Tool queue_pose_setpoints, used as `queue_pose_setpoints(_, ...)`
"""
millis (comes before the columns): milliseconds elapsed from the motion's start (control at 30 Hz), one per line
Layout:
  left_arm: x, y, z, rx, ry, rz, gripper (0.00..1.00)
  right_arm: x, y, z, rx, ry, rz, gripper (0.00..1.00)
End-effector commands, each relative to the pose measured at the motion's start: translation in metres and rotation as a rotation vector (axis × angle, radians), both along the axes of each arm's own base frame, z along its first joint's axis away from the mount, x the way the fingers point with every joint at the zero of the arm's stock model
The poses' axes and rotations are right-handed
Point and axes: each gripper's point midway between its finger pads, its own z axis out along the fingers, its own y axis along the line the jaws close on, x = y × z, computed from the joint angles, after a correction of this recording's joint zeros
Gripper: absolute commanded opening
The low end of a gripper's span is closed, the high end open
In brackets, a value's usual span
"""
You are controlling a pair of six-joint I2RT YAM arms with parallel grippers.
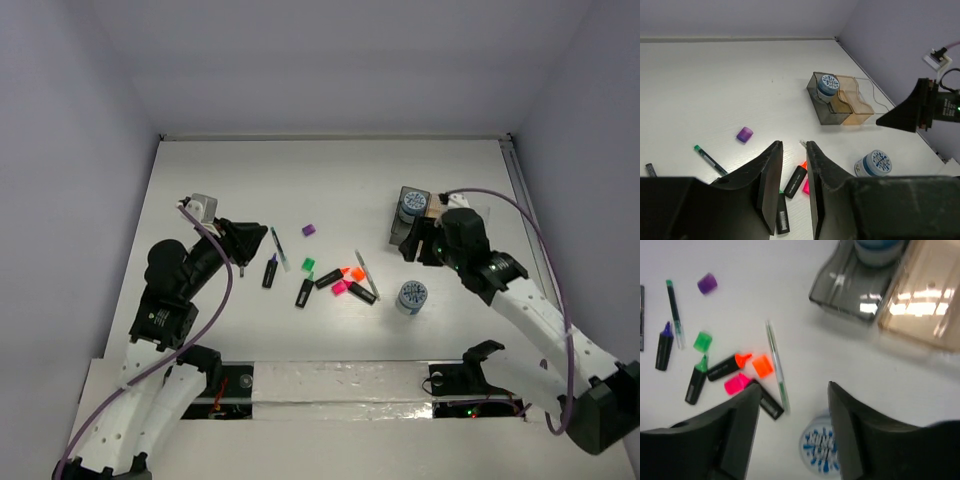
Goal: Sort the stationery into containers
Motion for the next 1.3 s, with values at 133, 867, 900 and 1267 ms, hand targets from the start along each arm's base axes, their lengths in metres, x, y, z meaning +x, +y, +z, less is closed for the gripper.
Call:
queue_pose_setpoints(133,-0.001,-0.001,0.03,-0.021,-0.082,-0.008,0.25,-0.066,-0.017,-0.023,0.028,0.23,-0.055,0.94)
queue_pose_setpoints(867,-0.009,-0.003,0.033,-0.02,-0.095,-0.012,0.33,-0.073,-0.01,-0.095,-0.226,0.469,0.014,0.87)
queue_pose_setpoints(900,-0.009,-0.003,0.033,-0.02,-0.095,-0.01,0.34,-0.073,-0.01,-0.094,-0.231,0.47,0.013,0.85)
queue_pose_setpoints(1267,-0.009,-0.002,0.033,-0.02,-0.095,-0.006,0.34,-0.048,0.004,-0.051,-0.237,0.34,0.029,0.41)
